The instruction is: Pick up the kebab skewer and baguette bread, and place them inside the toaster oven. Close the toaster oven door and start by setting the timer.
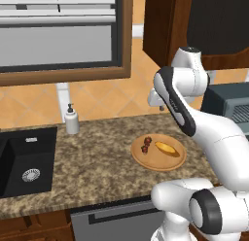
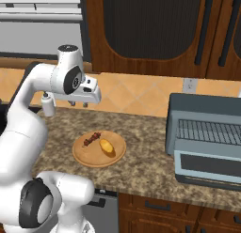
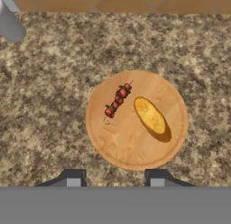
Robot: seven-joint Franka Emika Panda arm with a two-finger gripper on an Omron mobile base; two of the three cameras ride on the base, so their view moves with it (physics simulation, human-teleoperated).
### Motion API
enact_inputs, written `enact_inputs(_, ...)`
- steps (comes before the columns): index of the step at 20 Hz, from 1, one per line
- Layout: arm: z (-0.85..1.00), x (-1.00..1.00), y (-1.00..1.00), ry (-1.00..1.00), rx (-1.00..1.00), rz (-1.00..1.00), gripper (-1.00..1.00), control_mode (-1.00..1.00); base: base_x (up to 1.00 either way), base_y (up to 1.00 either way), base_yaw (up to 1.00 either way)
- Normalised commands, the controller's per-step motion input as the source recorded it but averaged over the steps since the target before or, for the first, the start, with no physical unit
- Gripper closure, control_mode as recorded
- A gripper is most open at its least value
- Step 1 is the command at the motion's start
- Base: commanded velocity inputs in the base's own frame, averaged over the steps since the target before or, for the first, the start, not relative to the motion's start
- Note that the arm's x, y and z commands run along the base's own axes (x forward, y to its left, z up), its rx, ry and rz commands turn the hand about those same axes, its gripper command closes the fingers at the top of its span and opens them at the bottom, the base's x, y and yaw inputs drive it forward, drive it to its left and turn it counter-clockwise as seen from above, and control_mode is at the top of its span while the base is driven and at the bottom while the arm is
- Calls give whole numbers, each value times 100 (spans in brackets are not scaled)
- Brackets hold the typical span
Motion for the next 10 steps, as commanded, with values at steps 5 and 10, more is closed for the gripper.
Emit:
enact_inputs(5, -1, -50, -4, 0, 0, -2, -100, -100, 0, 0, 0)
enact_inputs(10, -6, -100, -15, 0, 1, -6, -100, -100, 0, 0, 0)
